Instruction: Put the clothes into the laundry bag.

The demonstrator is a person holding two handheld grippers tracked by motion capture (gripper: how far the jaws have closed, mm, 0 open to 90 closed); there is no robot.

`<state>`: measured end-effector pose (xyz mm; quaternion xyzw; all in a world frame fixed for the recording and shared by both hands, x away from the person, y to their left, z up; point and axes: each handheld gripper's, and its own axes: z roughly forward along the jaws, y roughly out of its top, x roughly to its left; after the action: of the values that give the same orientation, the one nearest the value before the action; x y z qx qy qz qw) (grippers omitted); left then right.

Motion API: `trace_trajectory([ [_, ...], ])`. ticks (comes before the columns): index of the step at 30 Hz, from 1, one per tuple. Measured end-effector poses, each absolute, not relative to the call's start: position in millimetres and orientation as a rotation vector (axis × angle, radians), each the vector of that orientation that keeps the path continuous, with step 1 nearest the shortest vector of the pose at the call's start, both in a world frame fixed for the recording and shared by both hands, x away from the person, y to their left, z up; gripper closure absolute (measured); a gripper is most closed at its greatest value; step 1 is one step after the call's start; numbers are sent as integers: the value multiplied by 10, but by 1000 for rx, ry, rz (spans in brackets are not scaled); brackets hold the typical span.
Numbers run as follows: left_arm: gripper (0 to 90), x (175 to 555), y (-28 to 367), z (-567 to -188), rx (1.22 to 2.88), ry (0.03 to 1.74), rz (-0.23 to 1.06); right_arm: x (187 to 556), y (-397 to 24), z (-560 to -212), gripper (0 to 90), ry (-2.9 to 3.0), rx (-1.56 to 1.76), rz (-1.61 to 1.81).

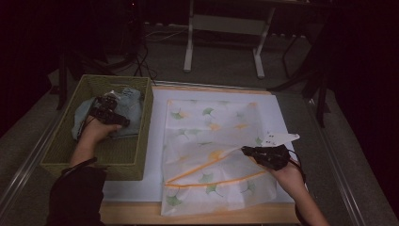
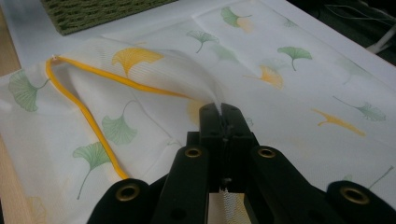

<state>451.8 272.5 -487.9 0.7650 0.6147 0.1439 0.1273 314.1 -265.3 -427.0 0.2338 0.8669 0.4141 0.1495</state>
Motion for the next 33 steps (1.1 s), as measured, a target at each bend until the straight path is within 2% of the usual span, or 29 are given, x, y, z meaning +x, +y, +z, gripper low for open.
trace_trajectory([
  [1, 9, 4558, 2725, -5010, 2250, 1871, 373, 3143, -2659, -4270, 887, 2495, 667, 1192],
  [4, 28, 4590, 2649, -5046, 2315, 1870, 399, 3145, -2667, -4271, 887, 2495, 666, 1190],
  [5, 86, 4588, 2643, -5016, 2321, 1852, 390, 3145, -2667, -4274, 887, 2497, 666, 1189],
  [6, 267, 4588, 2643, -5016, 2321, 1852, 390, 3145, -2667, -4274, 887, 2497, 666, 1189],
  [7, 267, 4538, 2650, -4917, 2349, 1820, 524, 3145, -2666, -4277, 887, 2498, 663, 1187],
  [8, 780, 4522, 2683, -4906, 2308, 1823, 485, 3142, -2662, -4283, 887, 2501, 662, 1184],
  [9, 833, 4495, 2720, -4892, 2283, 1814, 456, 3141, -2661, -4284, 888, 2500, 662, 1186],
  [15, 851, 4291, 2868, -4663, 2215, 1709, 449, 3137, -2661, -4241, 888, 2492, 666, 1188],
  [19, 852, 4109, 2944, -4450, 2195, 1552, 513, 3099, -2659, -4163, 888, 2473, 657, 1195],
  [23, 852, 3958, 2979, -4379, 2200, 1411, 502, 3074, -2660, -4134, 888, 2468, 654, 1189],
  [33, 851, 3652, 2996, -3970, 2142, 1322, 695, 3040, -2664, -4067, 888, 2449, 658, 1201],
])
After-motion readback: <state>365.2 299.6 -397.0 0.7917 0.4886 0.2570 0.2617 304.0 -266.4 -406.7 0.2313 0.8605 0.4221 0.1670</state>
